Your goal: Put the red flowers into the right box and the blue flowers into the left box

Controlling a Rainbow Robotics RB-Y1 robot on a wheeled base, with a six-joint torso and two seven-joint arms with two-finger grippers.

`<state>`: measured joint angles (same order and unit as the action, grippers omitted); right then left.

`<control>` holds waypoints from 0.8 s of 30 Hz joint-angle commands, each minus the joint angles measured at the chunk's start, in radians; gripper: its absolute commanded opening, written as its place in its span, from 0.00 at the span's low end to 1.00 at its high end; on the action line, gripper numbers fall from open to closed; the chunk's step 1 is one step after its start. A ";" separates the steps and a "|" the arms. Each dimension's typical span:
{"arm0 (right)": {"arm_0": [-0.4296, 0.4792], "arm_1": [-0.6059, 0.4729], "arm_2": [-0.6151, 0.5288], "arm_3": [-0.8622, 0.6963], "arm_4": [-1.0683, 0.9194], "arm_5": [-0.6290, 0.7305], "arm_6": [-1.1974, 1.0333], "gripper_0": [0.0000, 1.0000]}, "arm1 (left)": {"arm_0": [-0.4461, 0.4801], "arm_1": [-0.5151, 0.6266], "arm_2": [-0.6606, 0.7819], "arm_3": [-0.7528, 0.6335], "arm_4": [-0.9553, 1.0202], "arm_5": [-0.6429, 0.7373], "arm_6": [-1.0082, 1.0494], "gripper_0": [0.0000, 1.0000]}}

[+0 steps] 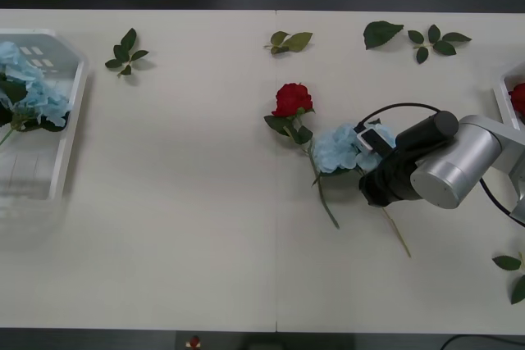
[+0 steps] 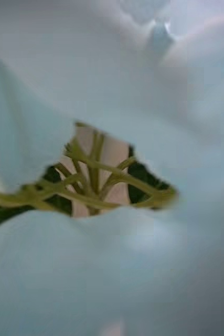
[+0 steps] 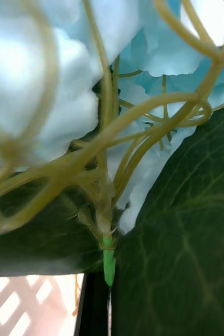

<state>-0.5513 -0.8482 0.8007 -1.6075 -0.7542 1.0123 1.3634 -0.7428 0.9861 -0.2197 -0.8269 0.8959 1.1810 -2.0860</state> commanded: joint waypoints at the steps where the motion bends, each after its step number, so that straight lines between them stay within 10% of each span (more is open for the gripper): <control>1: -0.013 0.000 -0.008 -0.011 -0.002 -0.011 0.054 0.11 | -0.003 0.019 0.003 -0.006 0.003 -0.006 -0.005 0.79; 4: -0.013 -0.008 -0.008 -0.011 -0.008 -0.015 0.059 0.02 | -0.004 0.019 0.020 -0.006 0.011 -0.001 -0.019 1.00; 24: -0.016 -0.301 -0.258 -0.114 -0.603 -0.078 0.217 0.00 | -0.004 0.029 0.499 -0.239 -0.035 0.397 -0.246 1.00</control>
<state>-0.5512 -1.1226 0.6042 -1.7144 -1.2894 0.9430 1.4835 -0.7389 0.9860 0.2220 -1.0084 0.8694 1.5390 -2.2653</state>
